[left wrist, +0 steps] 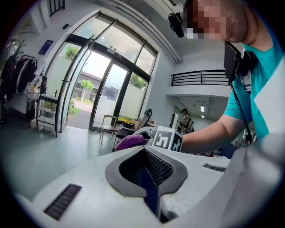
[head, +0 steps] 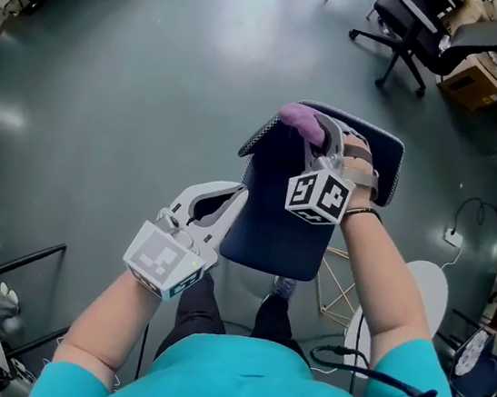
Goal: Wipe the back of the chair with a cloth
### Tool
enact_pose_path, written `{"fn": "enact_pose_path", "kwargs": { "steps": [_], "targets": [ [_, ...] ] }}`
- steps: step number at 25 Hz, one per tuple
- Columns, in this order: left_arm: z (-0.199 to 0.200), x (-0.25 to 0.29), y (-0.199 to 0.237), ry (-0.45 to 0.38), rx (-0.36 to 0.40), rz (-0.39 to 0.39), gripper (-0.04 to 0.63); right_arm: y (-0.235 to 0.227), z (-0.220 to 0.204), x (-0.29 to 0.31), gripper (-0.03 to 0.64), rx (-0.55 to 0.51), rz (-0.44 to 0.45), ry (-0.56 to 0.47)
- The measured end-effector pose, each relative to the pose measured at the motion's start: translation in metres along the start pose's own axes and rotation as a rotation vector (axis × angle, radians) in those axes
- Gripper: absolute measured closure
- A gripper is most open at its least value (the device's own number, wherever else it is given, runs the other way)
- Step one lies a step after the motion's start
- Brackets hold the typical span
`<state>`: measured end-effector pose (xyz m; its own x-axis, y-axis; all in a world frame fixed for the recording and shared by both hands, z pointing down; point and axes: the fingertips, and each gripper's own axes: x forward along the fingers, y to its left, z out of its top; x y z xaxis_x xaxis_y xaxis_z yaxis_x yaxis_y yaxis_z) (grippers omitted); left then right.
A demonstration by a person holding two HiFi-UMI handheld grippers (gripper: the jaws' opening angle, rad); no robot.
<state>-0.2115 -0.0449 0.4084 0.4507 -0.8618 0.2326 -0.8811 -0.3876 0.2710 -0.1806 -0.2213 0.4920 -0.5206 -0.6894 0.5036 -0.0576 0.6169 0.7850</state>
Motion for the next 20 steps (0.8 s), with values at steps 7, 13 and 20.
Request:
{"fn": "enact_pose_path", "kwargs": {
  "steps": [7,13,20],
  "targets": [
    [-0.017,-0.010,0.021,0.000,-0.035,0.013,0.604,0.019,0.026,0.045,0.528,-0.268,-0.117,-0.015],
    [-0.017,-0.007,0.019,-0.018,-0.049,-0.001,0.604,0.018,0.026,0.049,0.529,-0.366,-0.167,-0.024],
    [-0.015,0.014,-0.003,-0.012,-0.048,-0.049,0.604,0.013,0.010,0.039,0.529,-0.355,-0.183,-0.020]
  ]
}}
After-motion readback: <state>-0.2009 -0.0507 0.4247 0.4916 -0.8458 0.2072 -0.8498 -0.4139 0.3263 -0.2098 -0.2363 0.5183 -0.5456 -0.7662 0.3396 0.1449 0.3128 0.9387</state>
